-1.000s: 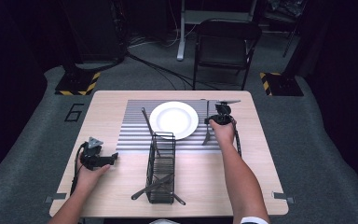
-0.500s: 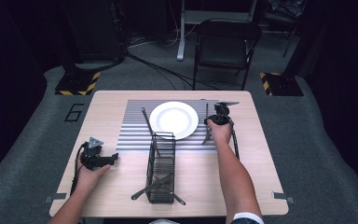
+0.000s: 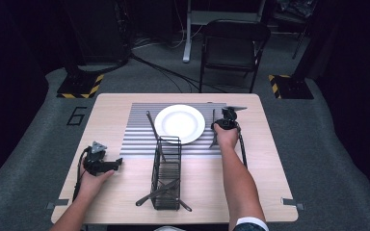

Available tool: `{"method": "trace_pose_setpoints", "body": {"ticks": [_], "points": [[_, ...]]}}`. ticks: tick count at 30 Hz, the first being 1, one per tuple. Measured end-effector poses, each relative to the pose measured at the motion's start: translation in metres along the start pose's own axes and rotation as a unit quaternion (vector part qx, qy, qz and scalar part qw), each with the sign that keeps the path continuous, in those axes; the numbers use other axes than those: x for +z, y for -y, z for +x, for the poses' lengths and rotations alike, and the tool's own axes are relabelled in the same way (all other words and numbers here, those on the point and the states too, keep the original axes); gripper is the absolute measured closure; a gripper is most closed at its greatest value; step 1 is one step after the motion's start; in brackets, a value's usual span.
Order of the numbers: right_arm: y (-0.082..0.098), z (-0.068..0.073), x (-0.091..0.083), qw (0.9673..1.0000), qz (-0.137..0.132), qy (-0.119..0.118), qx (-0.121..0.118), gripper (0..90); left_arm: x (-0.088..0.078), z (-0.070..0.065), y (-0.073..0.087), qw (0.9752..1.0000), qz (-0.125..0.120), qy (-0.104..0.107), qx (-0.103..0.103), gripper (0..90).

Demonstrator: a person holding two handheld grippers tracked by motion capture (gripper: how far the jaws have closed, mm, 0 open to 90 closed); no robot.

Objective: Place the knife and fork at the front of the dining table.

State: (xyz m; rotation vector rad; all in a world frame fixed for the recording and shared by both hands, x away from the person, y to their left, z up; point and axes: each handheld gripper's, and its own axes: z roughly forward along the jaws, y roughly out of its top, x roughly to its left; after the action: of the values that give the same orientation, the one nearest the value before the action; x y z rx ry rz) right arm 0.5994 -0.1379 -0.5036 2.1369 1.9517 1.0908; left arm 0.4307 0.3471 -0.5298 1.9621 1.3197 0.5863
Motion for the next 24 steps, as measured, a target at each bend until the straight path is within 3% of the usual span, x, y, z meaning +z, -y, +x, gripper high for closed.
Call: {"method": "trace_pose_setpoints", "body": {"ticks": [14,24], "points": [[0.0022,-0.0011,0.0015,0.9996,-0.011,0.021,0.015,83.8,-0.0001,-0.0001,0.0000,1.0000,0.001,0.001,0.000,14.4],[0.0026,-0.0059,-0.0006,0.9995,-0.014,0.021,0.018,84.2,-0.0010,0.0001,-0.0006,1.0000,0.008,0.001,0.003,14.4]]}}
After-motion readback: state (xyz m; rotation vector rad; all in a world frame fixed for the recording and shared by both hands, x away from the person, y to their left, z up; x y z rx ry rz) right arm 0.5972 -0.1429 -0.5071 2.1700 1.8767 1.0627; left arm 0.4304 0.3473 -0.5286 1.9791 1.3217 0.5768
